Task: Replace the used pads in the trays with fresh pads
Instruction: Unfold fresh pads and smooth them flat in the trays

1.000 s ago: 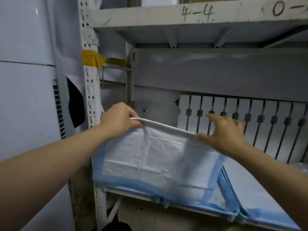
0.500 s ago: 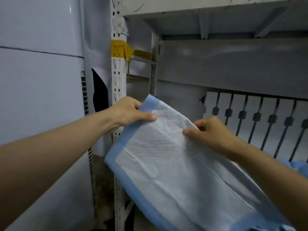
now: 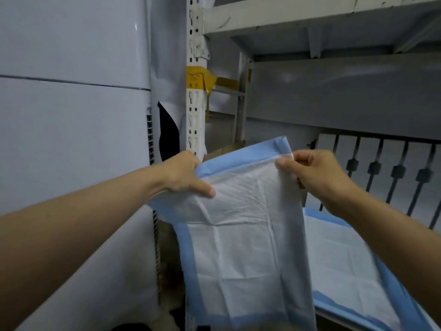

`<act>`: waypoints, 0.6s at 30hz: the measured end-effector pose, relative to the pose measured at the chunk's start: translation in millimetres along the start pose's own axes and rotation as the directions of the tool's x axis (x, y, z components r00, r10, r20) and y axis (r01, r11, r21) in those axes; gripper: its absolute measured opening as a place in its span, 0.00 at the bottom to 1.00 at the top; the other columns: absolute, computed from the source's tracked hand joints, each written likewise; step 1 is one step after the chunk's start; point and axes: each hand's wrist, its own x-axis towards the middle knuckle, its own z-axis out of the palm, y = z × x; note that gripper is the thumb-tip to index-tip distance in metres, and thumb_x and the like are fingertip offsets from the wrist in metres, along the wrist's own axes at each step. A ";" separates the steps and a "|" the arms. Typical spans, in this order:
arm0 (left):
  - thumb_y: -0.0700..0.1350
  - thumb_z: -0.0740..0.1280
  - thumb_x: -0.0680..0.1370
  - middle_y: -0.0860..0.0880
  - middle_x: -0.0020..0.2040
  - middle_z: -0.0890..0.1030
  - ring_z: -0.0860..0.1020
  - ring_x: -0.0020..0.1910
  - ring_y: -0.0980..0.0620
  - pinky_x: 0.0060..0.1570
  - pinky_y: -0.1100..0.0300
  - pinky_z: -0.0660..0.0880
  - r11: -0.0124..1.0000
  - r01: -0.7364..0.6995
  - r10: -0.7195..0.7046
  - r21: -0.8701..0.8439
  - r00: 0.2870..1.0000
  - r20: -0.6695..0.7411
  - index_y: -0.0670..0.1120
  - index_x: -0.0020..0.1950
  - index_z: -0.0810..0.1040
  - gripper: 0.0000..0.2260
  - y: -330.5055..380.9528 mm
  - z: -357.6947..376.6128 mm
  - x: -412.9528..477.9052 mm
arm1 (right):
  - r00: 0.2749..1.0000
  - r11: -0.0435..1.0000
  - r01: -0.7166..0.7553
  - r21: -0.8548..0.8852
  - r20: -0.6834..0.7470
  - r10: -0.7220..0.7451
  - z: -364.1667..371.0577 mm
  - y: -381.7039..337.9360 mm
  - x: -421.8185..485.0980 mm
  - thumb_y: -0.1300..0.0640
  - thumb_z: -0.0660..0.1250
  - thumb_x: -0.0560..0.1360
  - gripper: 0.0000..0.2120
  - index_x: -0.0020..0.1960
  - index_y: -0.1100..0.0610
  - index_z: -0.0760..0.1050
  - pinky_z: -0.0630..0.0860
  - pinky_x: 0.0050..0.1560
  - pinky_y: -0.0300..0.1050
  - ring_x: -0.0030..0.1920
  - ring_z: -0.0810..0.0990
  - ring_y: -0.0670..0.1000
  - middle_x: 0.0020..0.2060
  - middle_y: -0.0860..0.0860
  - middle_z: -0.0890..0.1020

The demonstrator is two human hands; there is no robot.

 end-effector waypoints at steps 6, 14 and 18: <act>0.54 0.79 0.65 0.45 0.34 0.73 0.71 0.33 0.50 0.33 0.59 0.66 0.994 0.108 -0.108 -0.015 0.994 0.013 0.42 0.34 0.74 0.19 -19.7 -4.0 -28.1 | 0.996 0.999 -0.034 -0.041 -0.082 0.030 -27.8 0.6 -17.7 0.52 0.67 0.78 0.10 0.45 0.58 0.82 0.76 0.41 0.49 0.41 0.79 0.54 0.45 0.60 0.83; 0.45 0.77 0.69 0.47 0.43 0.82 0.80 0.39 0.52 0.33 0.63 0.75 0.851 0.067 -0.179 -0.520 0.969 -0.169 0.38 0.52 0.81 0.16 5.8 -16.5 -24.2 | 0.977 0.998 -0.062 -0.028 -0.207 0.054 -62.6 1.3 -25.2 0.52 0.66 0.78 0.12 0.45 0.61 0.80 0.74 0.42 0.49 0.40 0.76 0.54 0.43 0.61 0.82; 0.46 0.76 0.71 0.45 0.47 0.83 0.80 0.40 0.53 0.32 0.67 0.74 0.822 -0.037 -0.177 -0.568 0.932 -0.317 0.37 0.52 0.81 0.15 21.9 -12.1 0.8 | 0.958 0.997 -0.072 -0.003 -0.277 0.068 -75.5 6.2 -20.4 0.52 0.68 0.77 0.12 0.43 0.61 0.81 0.76 0.43 0.52 0.39 0.76 0.55 0.43 0.61 0.83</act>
